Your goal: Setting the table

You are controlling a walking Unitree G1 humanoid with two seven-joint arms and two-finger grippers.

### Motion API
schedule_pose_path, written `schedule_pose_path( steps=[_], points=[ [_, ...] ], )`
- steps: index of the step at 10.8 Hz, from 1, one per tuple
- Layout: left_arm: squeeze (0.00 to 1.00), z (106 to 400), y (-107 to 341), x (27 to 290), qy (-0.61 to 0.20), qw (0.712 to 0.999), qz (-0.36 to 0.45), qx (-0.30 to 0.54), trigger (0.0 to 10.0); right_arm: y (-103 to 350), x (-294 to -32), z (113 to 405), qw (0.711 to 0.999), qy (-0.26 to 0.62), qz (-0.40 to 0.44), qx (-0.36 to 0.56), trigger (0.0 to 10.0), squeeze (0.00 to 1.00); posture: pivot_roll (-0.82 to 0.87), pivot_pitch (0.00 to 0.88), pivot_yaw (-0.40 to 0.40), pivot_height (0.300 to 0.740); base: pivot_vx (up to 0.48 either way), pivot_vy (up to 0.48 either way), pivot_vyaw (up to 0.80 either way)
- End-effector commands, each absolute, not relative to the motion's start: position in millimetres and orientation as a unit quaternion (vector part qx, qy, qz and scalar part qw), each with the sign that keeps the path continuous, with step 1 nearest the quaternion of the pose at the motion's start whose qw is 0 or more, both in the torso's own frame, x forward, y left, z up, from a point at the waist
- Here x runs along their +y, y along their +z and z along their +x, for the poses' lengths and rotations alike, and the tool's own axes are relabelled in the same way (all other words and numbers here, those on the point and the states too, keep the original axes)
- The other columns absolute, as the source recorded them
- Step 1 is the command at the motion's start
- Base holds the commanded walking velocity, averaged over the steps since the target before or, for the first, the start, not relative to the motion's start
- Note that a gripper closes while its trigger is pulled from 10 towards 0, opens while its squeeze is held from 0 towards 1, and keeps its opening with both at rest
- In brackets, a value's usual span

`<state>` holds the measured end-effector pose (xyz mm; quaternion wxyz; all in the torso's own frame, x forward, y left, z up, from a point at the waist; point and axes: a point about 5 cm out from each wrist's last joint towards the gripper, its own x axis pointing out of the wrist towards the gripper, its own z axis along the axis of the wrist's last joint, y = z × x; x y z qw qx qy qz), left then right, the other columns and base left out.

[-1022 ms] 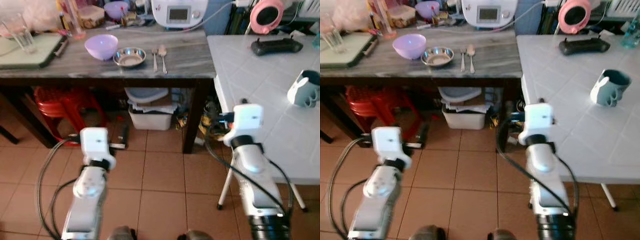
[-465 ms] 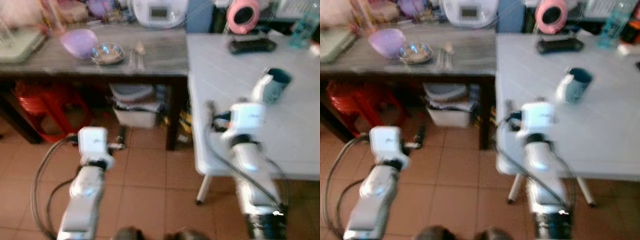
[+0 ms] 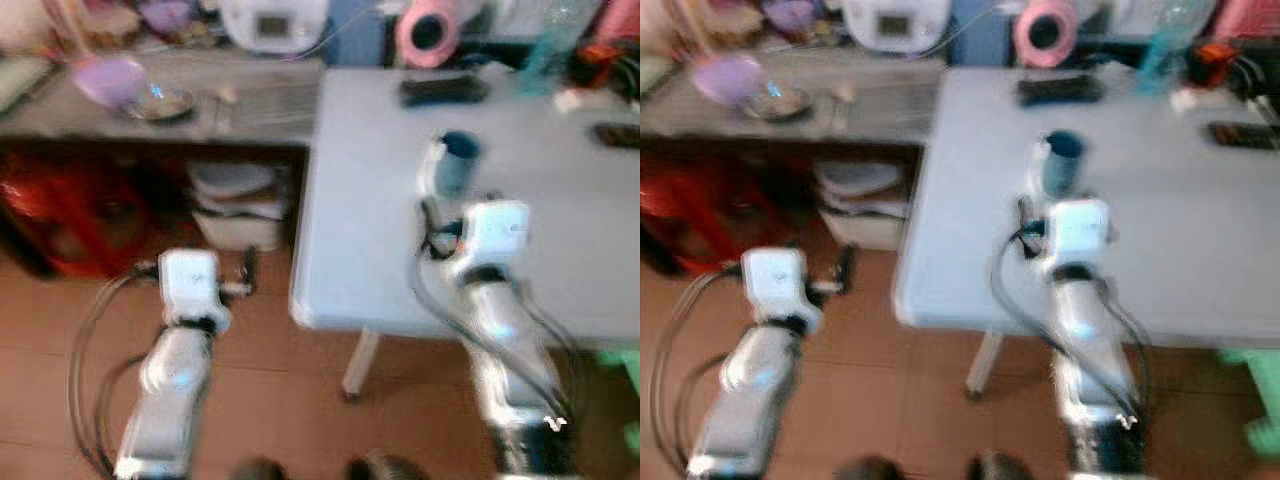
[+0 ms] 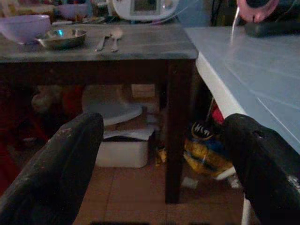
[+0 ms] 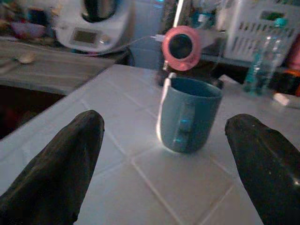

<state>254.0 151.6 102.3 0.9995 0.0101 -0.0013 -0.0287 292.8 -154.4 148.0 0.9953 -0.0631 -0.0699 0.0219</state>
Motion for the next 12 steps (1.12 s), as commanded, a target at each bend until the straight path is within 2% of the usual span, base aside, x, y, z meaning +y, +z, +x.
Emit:
schedule_pose_path(
  steps=[1, 5, 12],
  points=[
    [0.00, 255, 107, 151, -0.035, 0.999, 0.012, -0.011, 10.0, 153, -158, 295, 0.995, 0.014, -0.066, -0.078, 10.0, 0.00, 0.00, 0.051, 0.059, 0.740, 0.277, -0.390, 0.00],
    [0.00, 254, 106, 150, -0.039, 0.999, 0.011, -0.007, 10.0, 153, -157, 296, 0.994, 0.014, -0.067, -0.081, 10.0, 0.00, 0.01, 0.055, 0.062, 0.740, 0.426, 0.000, 0.00],
    [0.00, 253, 104, 154, -0.013, 1.000, 0.014, -0.003, 10.0, 146, -140, 310, 0.995, 0.059, -0.064, -0.053, 10.0, 0.00, 0.02, 0.070, 0.055, 0.740, 0.000, 0.000, 0.00]
  ],
)
